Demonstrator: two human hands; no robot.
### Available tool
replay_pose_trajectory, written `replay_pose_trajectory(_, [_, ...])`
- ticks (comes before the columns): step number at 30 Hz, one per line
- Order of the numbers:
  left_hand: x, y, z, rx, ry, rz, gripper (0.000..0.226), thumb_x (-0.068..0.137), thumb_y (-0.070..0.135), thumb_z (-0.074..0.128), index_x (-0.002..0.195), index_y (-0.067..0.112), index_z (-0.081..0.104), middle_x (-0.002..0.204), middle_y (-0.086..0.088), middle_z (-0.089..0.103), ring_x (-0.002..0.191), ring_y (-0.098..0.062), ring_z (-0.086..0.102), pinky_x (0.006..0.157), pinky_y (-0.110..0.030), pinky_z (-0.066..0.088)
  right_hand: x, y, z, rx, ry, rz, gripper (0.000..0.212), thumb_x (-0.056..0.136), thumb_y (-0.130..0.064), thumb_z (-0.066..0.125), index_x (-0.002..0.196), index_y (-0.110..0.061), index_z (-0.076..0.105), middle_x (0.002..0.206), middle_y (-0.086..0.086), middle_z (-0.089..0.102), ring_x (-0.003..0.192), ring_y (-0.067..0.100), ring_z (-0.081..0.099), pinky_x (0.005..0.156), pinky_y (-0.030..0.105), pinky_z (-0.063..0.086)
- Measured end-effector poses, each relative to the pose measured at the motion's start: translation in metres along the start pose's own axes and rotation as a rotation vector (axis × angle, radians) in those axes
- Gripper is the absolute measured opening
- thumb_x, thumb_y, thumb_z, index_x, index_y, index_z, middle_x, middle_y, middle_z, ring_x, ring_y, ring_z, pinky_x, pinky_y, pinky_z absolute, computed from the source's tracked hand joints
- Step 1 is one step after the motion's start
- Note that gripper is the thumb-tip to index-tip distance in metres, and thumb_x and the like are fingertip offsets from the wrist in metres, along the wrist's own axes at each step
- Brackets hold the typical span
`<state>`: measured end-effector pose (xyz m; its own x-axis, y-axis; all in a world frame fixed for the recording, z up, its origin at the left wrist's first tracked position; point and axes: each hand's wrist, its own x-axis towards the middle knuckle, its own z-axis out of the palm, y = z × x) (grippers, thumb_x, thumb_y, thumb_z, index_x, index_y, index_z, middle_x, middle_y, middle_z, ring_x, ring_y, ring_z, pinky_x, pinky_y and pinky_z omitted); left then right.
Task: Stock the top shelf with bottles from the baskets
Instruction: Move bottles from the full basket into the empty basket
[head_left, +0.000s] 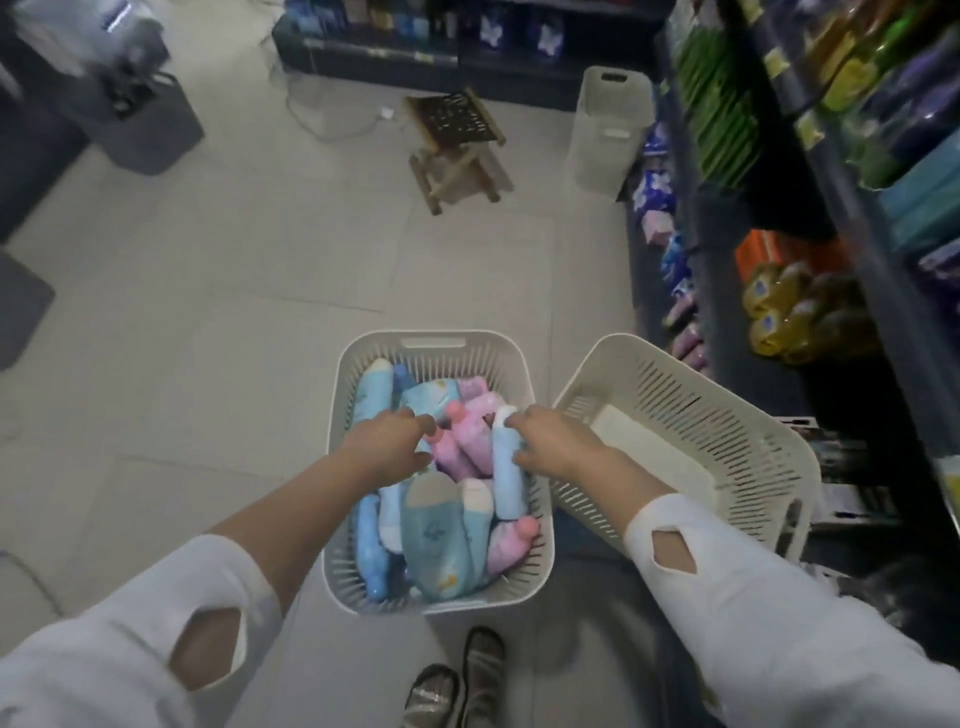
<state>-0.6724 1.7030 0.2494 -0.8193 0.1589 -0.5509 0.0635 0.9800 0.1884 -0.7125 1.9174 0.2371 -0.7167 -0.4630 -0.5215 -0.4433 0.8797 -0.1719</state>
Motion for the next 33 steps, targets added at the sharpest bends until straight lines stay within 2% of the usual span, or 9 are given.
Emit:
replay_pose_trajectory(4, [0.018, -0.005, 0.026, -0.118, -0.033, -0.035, 0.042, 0.091, 0.033, 0.053, 0.132, 0.024, 0.045, 0.123, -0.01, 0.049, 0.117, -0.029, 0.051, 0.094, -0.039, 0.044, 0.035, 0.005, 0.008, -0.118, 0.036, -0.111, 0.047, 0.089, -0.012, 0.05, 0.136, -0.019, 0.043, 0.132, 0.011, 0.042, 0.119, 0.032, 0.045, 0.093, 0.039, 0.043])
replay_pose_trajectory(7, [0.031, -0.008, 0.046, -0.155, -0.077, -0.036, 0.041, 0.09, 0.031, 0.053, 0.13, 0.021, 0.046, 0.124, -0.009, 0.05, 0.114, -0.03, 0.052, 0.096, -0.041, 0.043, 0.058, 0.01, 0.018, -0.268, 0.022, -0.183, 0.045, 0.092, -0.018, 0.05, 0.136, -0.018, 0.042, 0.14, 0.012, 0.038, 0.124, 0.033, 0.042, 0.099, 0.037, 0.038])
replay_pose_trajectory(11, [0.042, -0.006, 0.067, -0.19, -0.134, -0.026, 0.039, 0.088, 0.032, 0.057, 0.124, 0.018, 0.05, 0.121, -0.01, 0.052, 0.113, -0.029, 0.051, 0.092, -0.035, 0.044, 0.078, 0.01, 0.037, -0.472, -0.011, -0.207, 0.036, 0.095, -0.028, 0.045, 0.13, -0.023, 0.05, 0.133, 0.008, 0.047, 0.12, 0.031, 0.049, 0.103, 0.038, 0.03])
replay_pose_trajectory(16, [0.042, -0.006, 0.085, -0.268, -0.253, -0.019, 0.063, 0.079, 0.031, 0.071, 0.132, 0.016, 0.042, 0.127, -0.011, 0.051, 0.116, -0.028, 0.049, 0.093, -0.033, 0.041, 0.09, 0.01, 0.036, -0.542, -0.053, -0.202, 0.034, 0.095, -0.035, 0.046, 0.128, -0.03, 0.049, 0.134, 0.006, 0.047, 0.12, 0.029, 0.05, 0.101, 0.036, 0.031])
replay_pose_trajectory(20, [0.043, -0.005, 0.09, -0.314, -0.259, -0.032, 0.074, 0.073, 0.028, 0.078, 0.135, 0.014, 0.039, 0.128, -0.011, 0.053, 0.116, -0.027, 0.049, 0.094, -0.032, 0.041, 0.084, 0.002, 0.031, -0.528, -0.083, -0.186, 0.032, 0.094, -0.039, 0.046, 0.125, -0.03, 0.048, 0.132, 0.013, 0.045, 0.122, 0.031, 0.046, 0.101, 0.039, 0.029])
replay_pose_trajectory(23, [0.044, -0.003, 0.086, -0.299, -0.269, -0.002, 0.068, 0.072, 0.029, 0.079, 0.129, 0.015, 0.044, 0.121, -0.011, 0.055, 0.109, -0.027, 0.051, 0.087, -0.031, 0.041, 0.073, -0.005, 0.027, -0.42, -0.086, -0.144, 0.034, 0.089, -0.035, 0.051, 0.122, -0.029, 0.048, 0.125, 0.013, 0.049, 0.115, 0.031, 0.049, 0.096, 0.04, 0.031])
replay_pose_trajectory(27, [0.039, -0.003, 0.08, -0.251, -0.242, 0.028, 0.064, 0.07, 0.031, 0.08, 0.123, 0.018, 0.047, 0.116, -0.009, 0.054, 0.107, -0.027, 0.051, 0.084, -0.03, 0.04, 0.064, -0.019, 0.028, -0.251, -0.088, -0.037, 0.045, 0.086, -0.045, 0.051, 0.125, -0.023, 0.048, 0.127, 0.013, 0.046, 0.112, 0.029, 0.051, 0.09, 0.04, 0.036])
replay_pose_trajectory(30, [0.035, -0.006, 0.075, -0.251, -0.226, 0.028, 0.062, 0.069, 0.031, 0.08, 0.121, 0.017, 0.049, 0.115, -0.009, 0.054, 0.107, -0.027, 0.052, 0.085, -0.031, 0.041, 0.064, -0.026, 0.037, -0.204, -0.065, 0.052, 0.045, 0.09, -0.026, 0.052, 0.133, -0.019, 0.041, 0.136, 0.014, 0.033, 0.116, 0.032, 0.051, 0.093, 0.039, 0.037])
replay_pose_trajectory(33, [0.031, -0.006, 0.072, -0.25, -0.211, 0.017, 0.06, 0.071, 0.029, 0.078, 0.121, 0.014, 0.048, 0.115, -0.01, 0.053, 0.106, -0.028, 0.051, 0.084, -0.031, 0.04, 0.066, -0.032, 0.042, -0.132, -0.091, 0.138, 0.051, 0.092, -0.02, 0.051, 0.14, -0.016, 0.033, 0.14, 0.019, 0.027, 0.122, 0.038, 0.044, 0.1, 0.041, 0.034])
